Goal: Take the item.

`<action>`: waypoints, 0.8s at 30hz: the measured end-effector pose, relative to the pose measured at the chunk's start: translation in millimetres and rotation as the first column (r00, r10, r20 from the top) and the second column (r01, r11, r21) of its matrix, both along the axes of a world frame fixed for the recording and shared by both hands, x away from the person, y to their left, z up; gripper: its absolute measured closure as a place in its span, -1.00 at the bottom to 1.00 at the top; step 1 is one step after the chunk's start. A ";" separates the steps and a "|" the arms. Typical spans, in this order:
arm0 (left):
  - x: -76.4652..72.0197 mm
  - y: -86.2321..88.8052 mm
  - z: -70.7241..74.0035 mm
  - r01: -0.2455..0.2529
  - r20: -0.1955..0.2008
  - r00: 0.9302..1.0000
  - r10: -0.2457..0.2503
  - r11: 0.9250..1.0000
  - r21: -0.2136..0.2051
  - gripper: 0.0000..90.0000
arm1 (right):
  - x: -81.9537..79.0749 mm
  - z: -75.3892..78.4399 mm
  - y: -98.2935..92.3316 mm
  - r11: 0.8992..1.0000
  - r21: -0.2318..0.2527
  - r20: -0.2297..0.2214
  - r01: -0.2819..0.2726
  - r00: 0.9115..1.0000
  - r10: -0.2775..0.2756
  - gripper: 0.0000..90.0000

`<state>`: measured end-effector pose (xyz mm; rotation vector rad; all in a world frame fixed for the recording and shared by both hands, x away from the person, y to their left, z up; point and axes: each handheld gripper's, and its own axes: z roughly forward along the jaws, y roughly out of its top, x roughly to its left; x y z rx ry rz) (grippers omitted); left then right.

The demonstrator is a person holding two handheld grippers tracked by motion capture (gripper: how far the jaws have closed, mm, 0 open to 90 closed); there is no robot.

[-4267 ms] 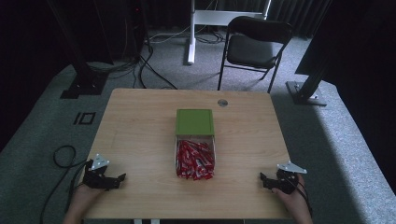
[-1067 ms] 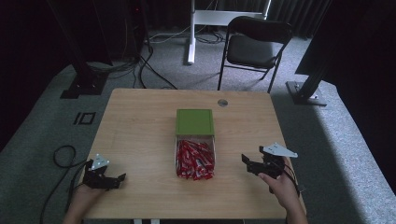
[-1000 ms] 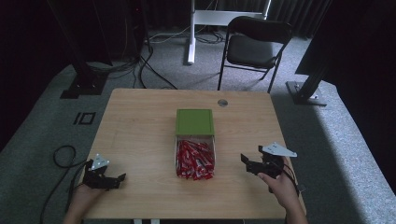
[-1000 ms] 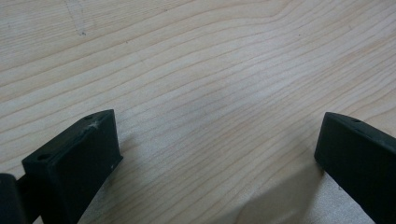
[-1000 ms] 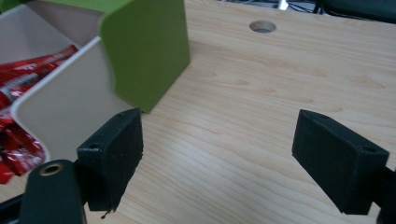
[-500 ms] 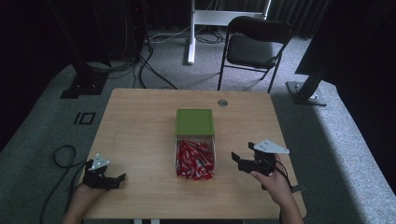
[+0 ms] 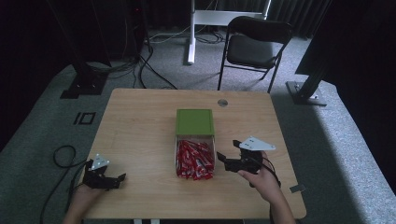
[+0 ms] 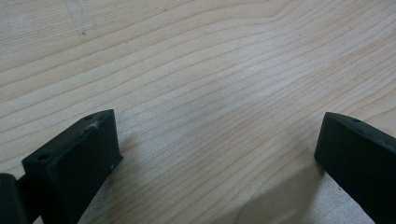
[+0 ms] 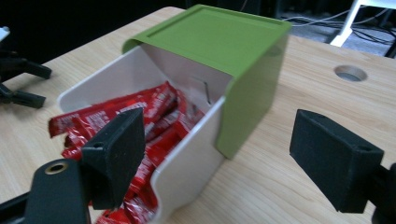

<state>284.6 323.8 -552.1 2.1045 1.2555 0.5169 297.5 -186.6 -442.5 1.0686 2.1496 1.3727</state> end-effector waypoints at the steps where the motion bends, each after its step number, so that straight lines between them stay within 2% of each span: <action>1: 0.0 0.0 0.0 0.000 0.000 1.000 0.000 1.000 0.000 -0.98 | 0.3 0.4 2.8 1.000 0.001 0.001 -0.007 1.000 0.007 -0.60; 15: 0.0 0.0 0.1 0.000 -0.001 1.000 0.000 1.000 0.001 -0.98 | 2.2 1.1 31.2 0.996 0.013 -0.005 -0.086 0.996 0.086 -0.59; 24: 0.0 0.0 0.1 0.000 -0.001 1.000 0.000 1.000 0.001 -0.98 | 2.6 -0.5 50.2 0.991 0.012 -0.012 -0.133 0.991 0.133 -0.59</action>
